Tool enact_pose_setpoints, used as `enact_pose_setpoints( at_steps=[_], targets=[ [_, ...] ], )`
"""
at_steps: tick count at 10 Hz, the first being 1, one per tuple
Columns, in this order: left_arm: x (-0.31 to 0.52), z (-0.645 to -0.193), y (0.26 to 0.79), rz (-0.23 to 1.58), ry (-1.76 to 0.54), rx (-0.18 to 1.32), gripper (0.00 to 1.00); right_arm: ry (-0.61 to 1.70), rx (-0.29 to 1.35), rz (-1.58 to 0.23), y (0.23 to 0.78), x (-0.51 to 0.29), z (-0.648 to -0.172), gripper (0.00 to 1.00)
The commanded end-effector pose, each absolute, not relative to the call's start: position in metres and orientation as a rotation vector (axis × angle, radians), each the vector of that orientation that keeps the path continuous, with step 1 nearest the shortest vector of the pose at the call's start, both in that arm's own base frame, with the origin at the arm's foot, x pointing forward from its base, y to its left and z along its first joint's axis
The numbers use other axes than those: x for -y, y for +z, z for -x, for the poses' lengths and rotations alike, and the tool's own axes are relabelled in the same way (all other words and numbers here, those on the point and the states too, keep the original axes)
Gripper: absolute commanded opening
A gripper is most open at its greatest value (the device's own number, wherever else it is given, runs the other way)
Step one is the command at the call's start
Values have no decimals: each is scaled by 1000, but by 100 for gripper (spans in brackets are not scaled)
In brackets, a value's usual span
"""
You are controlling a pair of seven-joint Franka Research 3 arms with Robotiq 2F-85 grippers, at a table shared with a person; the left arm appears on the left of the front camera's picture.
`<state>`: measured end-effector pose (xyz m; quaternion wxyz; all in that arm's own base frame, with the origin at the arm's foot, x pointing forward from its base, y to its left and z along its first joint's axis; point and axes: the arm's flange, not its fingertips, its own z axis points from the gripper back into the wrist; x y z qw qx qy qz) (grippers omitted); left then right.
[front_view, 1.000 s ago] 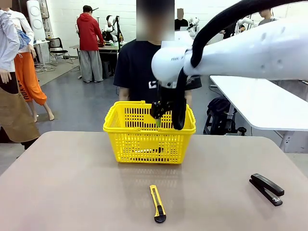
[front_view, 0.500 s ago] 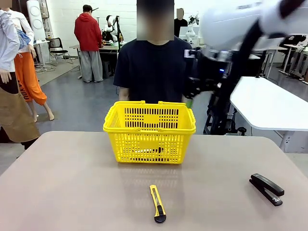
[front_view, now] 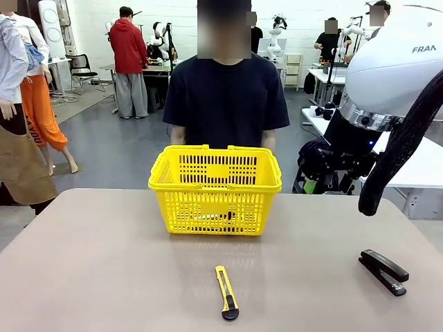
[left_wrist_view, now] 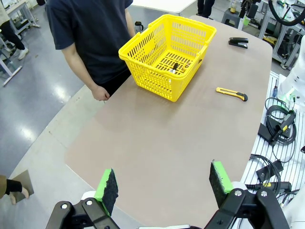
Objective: Place the items the person wants into the basket.
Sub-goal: Pick up the item the person points to and place it in the Market Basket.
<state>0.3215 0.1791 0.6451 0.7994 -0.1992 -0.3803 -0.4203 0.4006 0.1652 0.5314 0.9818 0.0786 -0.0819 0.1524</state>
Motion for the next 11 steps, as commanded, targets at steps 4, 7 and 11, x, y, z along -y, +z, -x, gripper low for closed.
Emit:
enact_pose_setpoints(
  at_steps=[4,7,11],
  targets=[
    [-180,-322,644,425,-906,833,100,307,165,-158,531,-165,-401,100],
    [-180,-322,644,425,-906,833,100,307,165,-158,531,-165,-401,100],
    [-180,-322,644,425,-906,833,100,307,165,-158,531,-165,-401,100]
  ],
)
